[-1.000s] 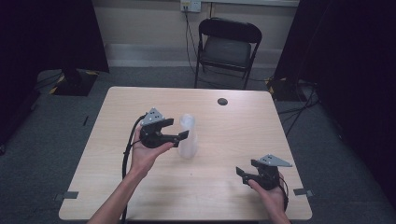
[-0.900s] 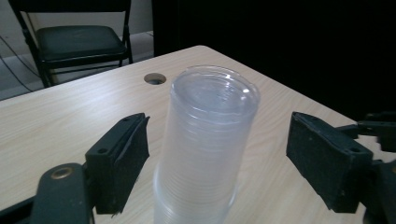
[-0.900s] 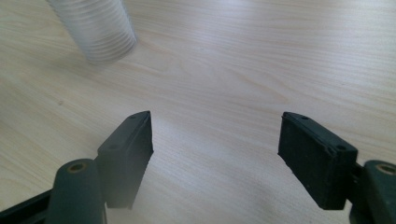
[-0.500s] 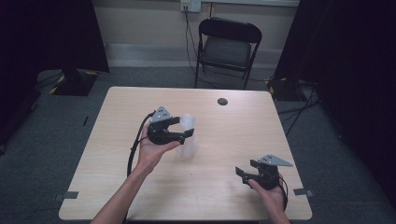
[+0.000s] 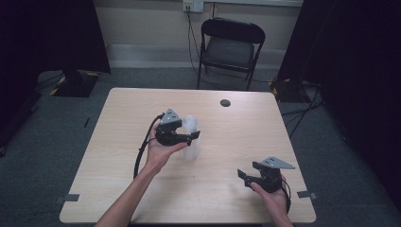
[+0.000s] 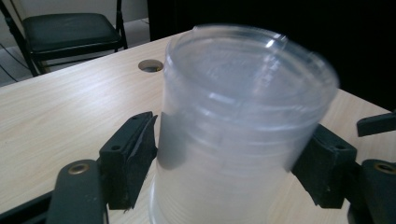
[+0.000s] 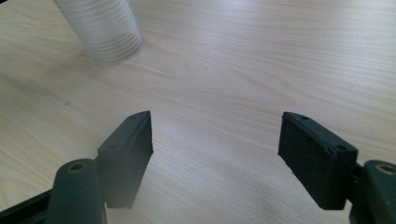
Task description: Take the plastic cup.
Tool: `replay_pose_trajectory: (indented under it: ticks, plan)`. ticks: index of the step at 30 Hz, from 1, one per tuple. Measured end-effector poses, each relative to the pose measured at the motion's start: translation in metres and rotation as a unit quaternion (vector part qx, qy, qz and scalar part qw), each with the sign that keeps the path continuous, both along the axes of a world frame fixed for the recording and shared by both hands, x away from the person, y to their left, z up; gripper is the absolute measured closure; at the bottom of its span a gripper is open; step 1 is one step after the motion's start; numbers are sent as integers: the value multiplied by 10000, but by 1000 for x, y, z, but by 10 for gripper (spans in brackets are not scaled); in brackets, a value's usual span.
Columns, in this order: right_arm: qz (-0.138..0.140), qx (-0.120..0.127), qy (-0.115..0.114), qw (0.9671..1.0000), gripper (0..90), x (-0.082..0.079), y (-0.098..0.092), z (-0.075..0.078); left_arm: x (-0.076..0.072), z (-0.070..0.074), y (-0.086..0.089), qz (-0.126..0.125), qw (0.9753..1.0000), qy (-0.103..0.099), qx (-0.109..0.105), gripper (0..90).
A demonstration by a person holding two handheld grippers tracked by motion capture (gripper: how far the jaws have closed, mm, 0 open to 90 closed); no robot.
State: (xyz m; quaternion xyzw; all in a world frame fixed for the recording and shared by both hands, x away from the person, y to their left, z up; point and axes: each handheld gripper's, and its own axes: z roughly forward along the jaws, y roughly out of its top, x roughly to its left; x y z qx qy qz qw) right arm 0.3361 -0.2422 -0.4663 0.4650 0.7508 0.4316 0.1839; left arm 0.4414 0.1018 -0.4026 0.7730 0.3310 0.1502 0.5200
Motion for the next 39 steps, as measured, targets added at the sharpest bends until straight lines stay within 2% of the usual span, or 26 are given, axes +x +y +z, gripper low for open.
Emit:
replay_pose_trajectory:
  ticks: [3,5,8,9,11,17,23,26,28,32,35,39]
  plan:
    - [11,2,1,10000,264,-1,1,1,2,-5,-2,-10,9999,24,126,268]
    - [19,-13,-37,10000,264,-1,1,1,2,-6,-3,8,9999,17,112,257]
    - [20,-13,-41,10000,264,-1,0,1,1,-5,-4,16,9994,-137,308,250]
    - [10,-18,-48,10000,264,-1,0,1,1,-5,-5,-1,9995,-153,291,246]
    - [-5,-21,-61,10000,264,-1,-1,2,2,-6,-6,3,9996,-116,252,243]
    - [10,-16,-56,10000,265,-1,-1,1,4,-12,-12,-56,9991,-52,414,223]
    - [-14,1,-62,10000,267,-1,-1,1,5,-14,-12,-10,9994,-8,360,261]
    - [-6,-21,-68,10000,267,-1,-1,1,5,-14,-10,30,9998,71,174,258]
    - [-3,-26,-63,10000,267,-1,0,1,5,-14,-8,36,9996,51,259,259]
    - [-5,-27,-58,10000,267,-1,0,1,4,-14,-7,106,9996,41,274,269]
    - [-3,-23,-70,10000,267,-1,0,2,2,-12,-8,140,9990,-32,423,294]
    - [-1,-10,-52,10000,267,-1,-1,1,1,-12,-10,161,9992,-22,372,299]
